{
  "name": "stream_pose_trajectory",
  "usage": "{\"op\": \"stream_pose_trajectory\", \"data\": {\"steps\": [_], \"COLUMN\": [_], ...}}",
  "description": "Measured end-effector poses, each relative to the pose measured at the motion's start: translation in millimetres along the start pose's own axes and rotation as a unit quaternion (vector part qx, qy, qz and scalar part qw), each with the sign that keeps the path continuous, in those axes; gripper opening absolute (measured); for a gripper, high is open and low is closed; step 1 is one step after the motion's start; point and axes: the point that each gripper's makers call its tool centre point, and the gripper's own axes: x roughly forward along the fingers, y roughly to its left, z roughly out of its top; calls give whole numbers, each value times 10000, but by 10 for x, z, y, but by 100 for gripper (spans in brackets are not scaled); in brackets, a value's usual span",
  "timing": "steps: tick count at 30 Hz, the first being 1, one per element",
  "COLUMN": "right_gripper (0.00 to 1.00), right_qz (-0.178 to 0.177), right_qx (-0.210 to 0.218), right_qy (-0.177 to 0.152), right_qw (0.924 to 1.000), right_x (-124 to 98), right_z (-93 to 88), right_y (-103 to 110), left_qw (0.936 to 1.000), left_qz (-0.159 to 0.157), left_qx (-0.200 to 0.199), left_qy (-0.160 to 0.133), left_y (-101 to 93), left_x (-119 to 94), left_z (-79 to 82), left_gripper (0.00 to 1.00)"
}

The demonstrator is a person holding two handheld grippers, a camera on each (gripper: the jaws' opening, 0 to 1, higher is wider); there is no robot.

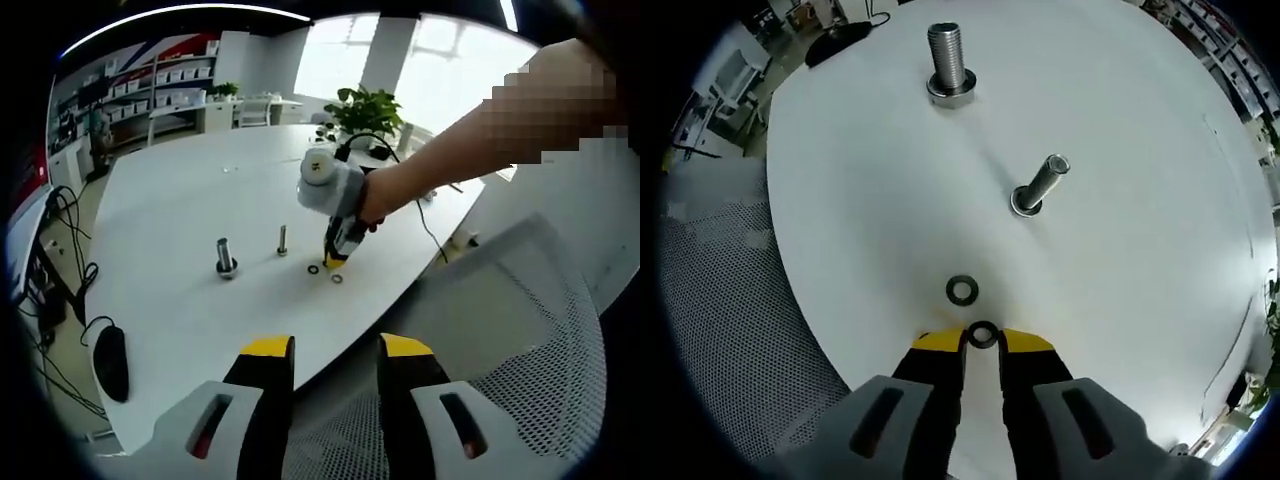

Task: Place the washer onto the threaded stud by aligning its center hole with the stud, sliding it down to the base, and recovering from edge contact or off-axis alignment until the washer reaches the visible bottom stop.

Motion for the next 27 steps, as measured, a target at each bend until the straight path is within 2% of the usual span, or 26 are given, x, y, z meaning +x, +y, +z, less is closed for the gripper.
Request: {"op": "stream_pose_trajectory", "data": {"steps": [1,5,11,16,21,22,23,27], "right_gripper": [16,15,15,14,14,14,14,14], "right_qz": [-11,-76,-304,-327,-240,-435,-480,-403], "right_qx": [-282,134,504,377,405,220,190,288], "right_qy": [-14,-9,-483,-599,-416,-639,-685,-753], "right_qw": [9996,9999,9971,9970,9980,9968,9963,9959], "right_x": [7,23,4,4,12,-39,-34,-143], "right_z": [19,0,2,-8,17,88,112,187], "right_y": [-24,-39,-43,-13,-59,-127,-140,-173], "left_qw": [10000,10000,10000,10000,10000,10000,10000,10000], "left_qz": [4,15,30,52,53,49,47,45], "left_qx": [-5,-8,-16,-5,-7,-10,-9,0], "left_qy": [-1,3,-21,-39,-37,-35,-32,-25], "left_y": [1,1,6,11,15,15,15,8], "left_x": [-2,-5,-15,-22,-21,-21,-20,-18], "left_z": [1,3,11,22,21,20,18,20], "left_gripper": [31,31,31,31,31,31,31,31]}}
